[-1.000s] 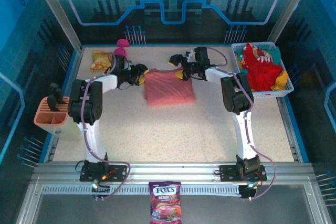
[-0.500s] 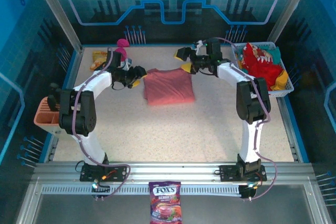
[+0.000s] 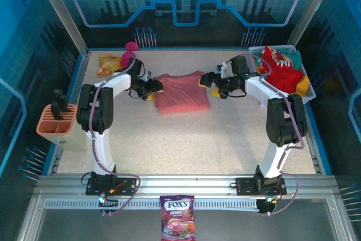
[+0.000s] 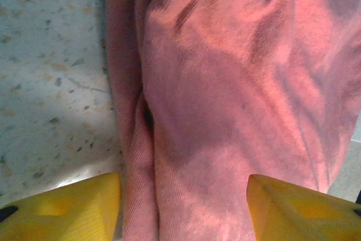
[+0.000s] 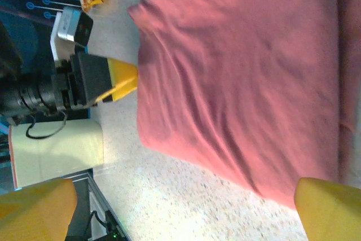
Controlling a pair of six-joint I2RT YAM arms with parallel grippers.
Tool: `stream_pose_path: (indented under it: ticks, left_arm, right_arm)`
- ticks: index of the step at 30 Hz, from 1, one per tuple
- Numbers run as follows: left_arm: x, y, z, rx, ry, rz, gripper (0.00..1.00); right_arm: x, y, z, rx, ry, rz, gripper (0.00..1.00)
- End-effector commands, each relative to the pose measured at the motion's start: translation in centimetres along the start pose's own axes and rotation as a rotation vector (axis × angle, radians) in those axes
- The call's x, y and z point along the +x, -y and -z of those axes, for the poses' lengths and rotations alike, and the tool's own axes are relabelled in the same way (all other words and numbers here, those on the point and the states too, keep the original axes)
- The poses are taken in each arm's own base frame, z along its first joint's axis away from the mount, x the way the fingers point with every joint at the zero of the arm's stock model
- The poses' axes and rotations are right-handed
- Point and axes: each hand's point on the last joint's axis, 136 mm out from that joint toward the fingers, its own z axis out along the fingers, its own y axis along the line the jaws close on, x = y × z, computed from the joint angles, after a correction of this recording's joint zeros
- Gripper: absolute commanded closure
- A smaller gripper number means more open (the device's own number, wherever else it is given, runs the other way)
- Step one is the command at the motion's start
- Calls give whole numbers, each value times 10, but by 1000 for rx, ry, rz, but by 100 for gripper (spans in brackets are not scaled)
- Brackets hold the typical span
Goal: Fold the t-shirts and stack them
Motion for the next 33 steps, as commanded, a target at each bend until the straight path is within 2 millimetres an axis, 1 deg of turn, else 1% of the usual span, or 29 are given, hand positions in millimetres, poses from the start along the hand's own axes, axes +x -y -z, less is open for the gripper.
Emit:
stream_pose_path:
  ticks: [1, 8, 10, 13, 16, 19, 22, 25, 29, 33]
  left_arm:
    - [4, 4, -10, 13, -50, 9, 41]
    - [8, -12, -16, -62, -74, 41, 42]
    - [10, -12, -17, -58, -79, 48, 42]
    - [14, -6, -24, -42, -96, 43, 43]
    - [19, 10, -35, 11, -132, 38, 45]
    - [19, 22, -40, 51, -141, 32, 47]
    - [16, 23, -40, 49, -135, 37, 49]
    - [13, 22, -41, 33, -135, 37, 55]
    - [9, 13, -40, -37, -120, 26, 63]
    - [8, 5, -33, -99, -105, 9, 77]
  right_arm:
    - [6, -2, 21, 1, 26, 28, 0]
    - [12, 0, 39, -11, 52, 26, 0]
    - [12, 1, 41, -16, 53, 19, 0]
    - [12, 3, 43, -19, 56, 11, 0]
    - [12, 7, 42, -15, 54, -1, 0]
    - [13, 8, 43, -15, 55, -4, 0]
    - [13, 8, 44, -14, 58, -2, 0]
    - [13, 8, 45, -15, 58, -3, 0]
    - [15, 10, 46, -1, 51, -6, 0]
    - [19, 18, 47, 42, 47, -5, 0]
